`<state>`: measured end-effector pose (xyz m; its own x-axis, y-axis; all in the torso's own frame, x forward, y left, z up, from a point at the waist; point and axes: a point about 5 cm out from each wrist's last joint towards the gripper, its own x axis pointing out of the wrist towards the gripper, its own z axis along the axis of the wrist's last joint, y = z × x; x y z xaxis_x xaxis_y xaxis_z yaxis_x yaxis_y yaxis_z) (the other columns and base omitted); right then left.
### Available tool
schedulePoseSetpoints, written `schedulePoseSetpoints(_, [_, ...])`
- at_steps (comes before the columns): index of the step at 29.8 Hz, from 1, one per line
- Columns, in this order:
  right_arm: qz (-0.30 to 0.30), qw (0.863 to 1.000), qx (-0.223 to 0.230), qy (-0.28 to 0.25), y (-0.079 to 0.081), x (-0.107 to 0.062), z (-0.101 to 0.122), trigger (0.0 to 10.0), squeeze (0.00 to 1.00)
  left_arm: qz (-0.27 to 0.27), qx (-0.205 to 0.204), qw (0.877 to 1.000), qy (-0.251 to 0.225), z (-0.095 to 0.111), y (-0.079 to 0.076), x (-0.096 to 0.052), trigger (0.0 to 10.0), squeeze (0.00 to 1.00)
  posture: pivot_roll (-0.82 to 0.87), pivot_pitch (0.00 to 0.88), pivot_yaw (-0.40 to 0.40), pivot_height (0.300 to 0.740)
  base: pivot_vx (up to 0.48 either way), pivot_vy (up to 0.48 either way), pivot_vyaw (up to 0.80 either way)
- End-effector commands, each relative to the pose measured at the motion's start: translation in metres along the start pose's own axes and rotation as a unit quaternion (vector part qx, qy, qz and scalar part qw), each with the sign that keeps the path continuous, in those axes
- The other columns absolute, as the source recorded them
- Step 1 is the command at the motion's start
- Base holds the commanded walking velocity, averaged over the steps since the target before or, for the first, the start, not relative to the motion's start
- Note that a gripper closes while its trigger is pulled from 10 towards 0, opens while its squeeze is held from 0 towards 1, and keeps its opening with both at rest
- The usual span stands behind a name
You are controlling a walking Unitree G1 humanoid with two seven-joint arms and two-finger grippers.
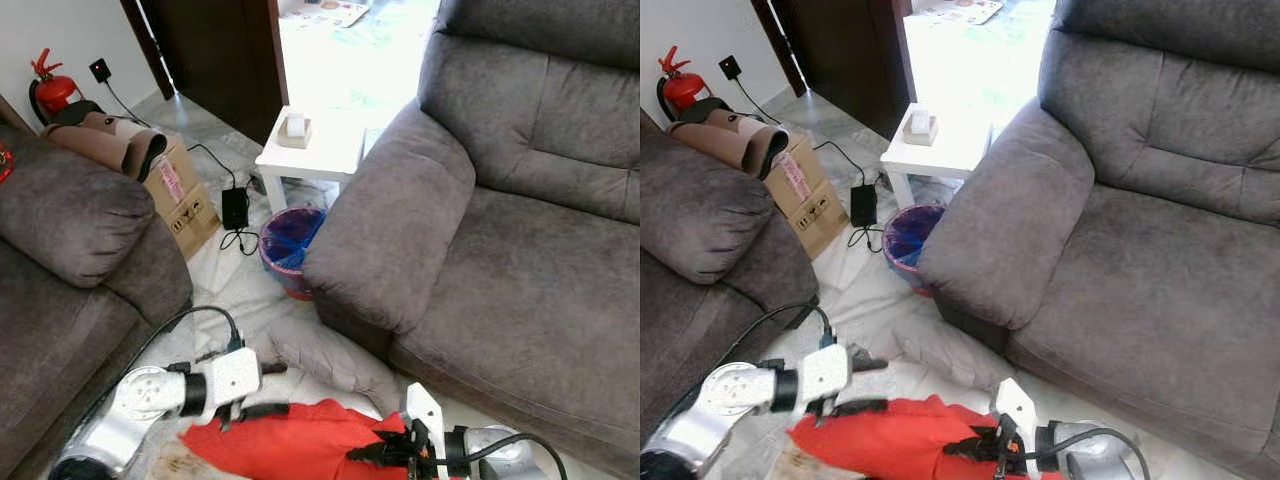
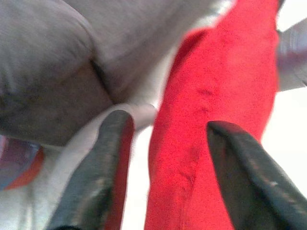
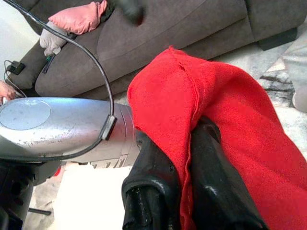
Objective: Move the pillow to the sofa from floor
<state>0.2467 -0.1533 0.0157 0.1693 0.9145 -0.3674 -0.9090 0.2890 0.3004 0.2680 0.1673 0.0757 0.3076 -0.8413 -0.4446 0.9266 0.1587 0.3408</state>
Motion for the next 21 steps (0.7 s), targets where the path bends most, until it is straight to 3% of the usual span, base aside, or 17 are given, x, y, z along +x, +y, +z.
schedulePoseSetpoints(1, [0.032,0.999,-0.030,-0.017,0.004,0.007,0.012,10.0,0.00,-0.042,0.001,0.999,0.028,-0.010,-0.015,0.000,10.0,1.00,0.07,0.179,0.076,0.740,0.000,0.000,0.00])
schedulePoseSetpoints(3, [0.032,0.999,-0.025,-0.018,0.003,0.007,0.012,10.0,0.00,-0.056,0.031,0.996,0.067,-0.023,-0.022,0.000,10.0,1.00,0.06,0.176,0.076,0.740,0.000,0.000,0.00])
schedulePoseSetpoints(5, [0.032,0.999,-0.026,-0.016,0.003,0.007,0.012,10.0,0.00,-0.047,0.030,0.994,0.095,-0.037,-0.029,0.000,10.0,1.00,0.05,0.173,0.079,0.740,0.000,0.000,0.00])
schedulePoseSetpoints(7, [0.030,0.999,-0.028,-0.016,0.003,0.007,0.012,10.0,0.00,-0.040,0.016,0.995,0.091,-0.039,-0.031,0.002,10.0,1.00,0.05,0.171,0.081,0.740,0.000,0.000,0.00])
schedulePoseSetpoints(12, [0.032,0.999,-0.028,-0.018,0.003,0.007,0.014,10.0,0.00,-0.067,0.040,0.989,0.124,-0.048,-0.046,0.006,10.0,1.00,0.05,0.168,0.081,0.740,0.000,0.000,0.00])
schedulePoseSetpoints(20, [0.021,0.999,-0.036,-0.026,-0.002,0.001,0.022,10.0,0.00,-0.054,0.036,0.988,0.138,-0.056,-0.051,0.010,10.0,1.00,0.05,0.183,0.083,0.740,0.000,0.000,0.00])
schedulePoseSetpoints(21, [0.018,0.999,-0.038,-0.028,-0.003,-0.001,0.024,10.0,0.00,-0.057,0.041,0.987,0.146,-0.059,-0.053,0.009,10.0,0.66,0.05,0.187,0.085,0.740,0.000,0.000,0.00])
